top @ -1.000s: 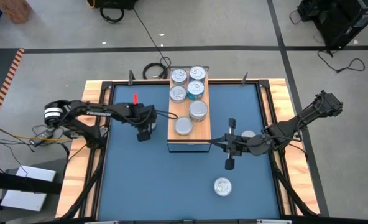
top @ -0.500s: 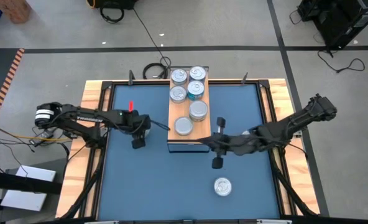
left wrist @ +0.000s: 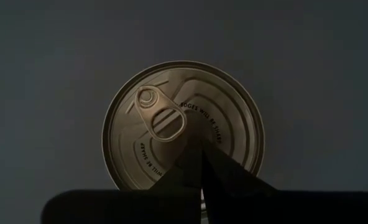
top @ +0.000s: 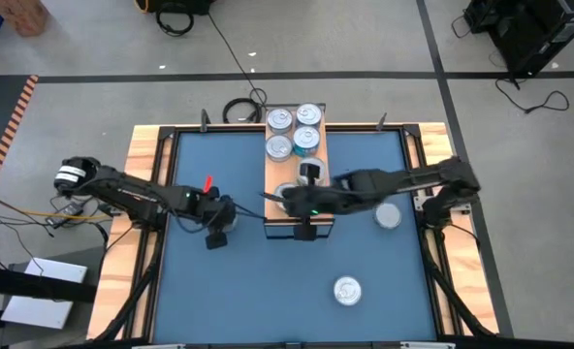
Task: Stack canned seafood by type on shelf
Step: Move the blue tuna can to the middle left of the table, then adjust the green tuna can and the shelf on the table
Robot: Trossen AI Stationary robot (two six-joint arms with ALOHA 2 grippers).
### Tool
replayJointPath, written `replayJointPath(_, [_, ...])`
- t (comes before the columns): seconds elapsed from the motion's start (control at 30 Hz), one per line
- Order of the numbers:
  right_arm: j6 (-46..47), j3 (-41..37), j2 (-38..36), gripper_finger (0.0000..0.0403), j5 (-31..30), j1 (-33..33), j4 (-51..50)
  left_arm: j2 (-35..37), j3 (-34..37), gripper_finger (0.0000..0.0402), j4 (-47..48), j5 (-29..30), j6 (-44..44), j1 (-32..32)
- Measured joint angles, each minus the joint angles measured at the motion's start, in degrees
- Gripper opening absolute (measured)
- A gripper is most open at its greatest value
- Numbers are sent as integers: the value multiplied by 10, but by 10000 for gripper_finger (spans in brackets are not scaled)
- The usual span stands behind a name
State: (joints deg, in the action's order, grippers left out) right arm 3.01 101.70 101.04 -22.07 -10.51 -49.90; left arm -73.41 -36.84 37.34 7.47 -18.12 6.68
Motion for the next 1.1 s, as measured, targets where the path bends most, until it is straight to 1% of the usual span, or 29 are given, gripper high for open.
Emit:
replayJointPath(0.17, [-1,78,73,0,14,38,-101,5,0,1,-4,0,-33,51])
replayJointPath(0.33, [-2,116,122,0,27,63,-157,7,1,1,-9,4,-61,98])
replayJointPath(0.43, [-9,119,134,0,27,74,-162,7,1,1,-23,7,-71,119])
replayJointPath(0.67, [-13,111,133,0,28,98,-155,7,1,1,-61,9,-80,152])
replayJointPath(0.8, [-17,111,133,0,67,114,-153,7,1,1,-72,10,-81,162])
replayJointPath(1.1, [-28,111,133,0,89,139,-133,7,0,1,-92,-1,-82,184])
